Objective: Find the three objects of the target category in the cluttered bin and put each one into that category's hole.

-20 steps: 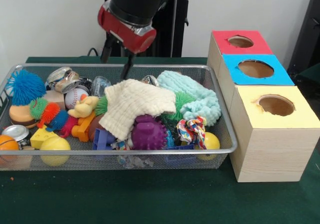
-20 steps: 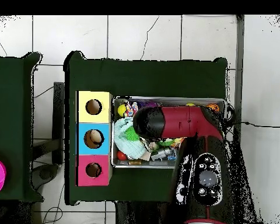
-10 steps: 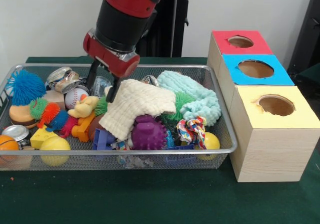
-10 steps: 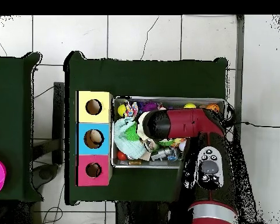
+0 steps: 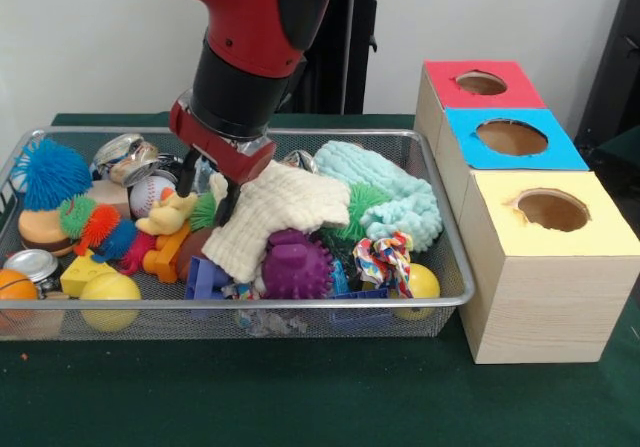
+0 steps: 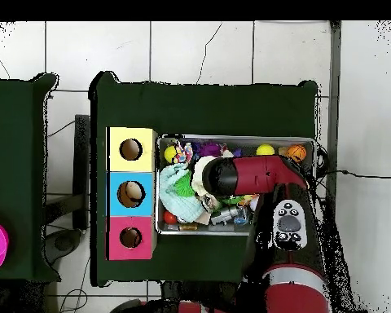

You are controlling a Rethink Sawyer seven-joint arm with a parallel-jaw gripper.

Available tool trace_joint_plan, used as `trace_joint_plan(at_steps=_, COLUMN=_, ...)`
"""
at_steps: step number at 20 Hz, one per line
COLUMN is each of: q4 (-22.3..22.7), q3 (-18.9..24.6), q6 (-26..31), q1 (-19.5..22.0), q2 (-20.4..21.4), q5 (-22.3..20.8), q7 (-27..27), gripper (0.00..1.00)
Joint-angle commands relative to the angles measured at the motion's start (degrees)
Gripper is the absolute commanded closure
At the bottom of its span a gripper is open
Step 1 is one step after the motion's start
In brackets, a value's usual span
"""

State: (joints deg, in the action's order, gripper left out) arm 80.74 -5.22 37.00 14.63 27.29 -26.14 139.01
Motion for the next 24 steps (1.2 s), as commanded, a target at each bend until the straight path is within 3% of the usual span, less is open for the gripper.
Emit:
trace_joint_plan(at_steps=1, q4=1.0, q3=-0.5, q6=-1.5, q1=-0.2, q2=-1.9, q5=-2.4, q7=1.0, gripper=0.0)
trace_joint_plan(at_steps=13, q4=0.7, q3=0.0, q6=0.2, q1=2.6, q2=0.2, q5=-2.0, q7=-3.5, gripper=0.0)
trace_joint_plan(at_steps=24, q4=3.1, q3=2.2, q6=-4.7, q1=4.9, q2=-6.2, q5=-0.8, q7=-0.2, gripper=0.0)
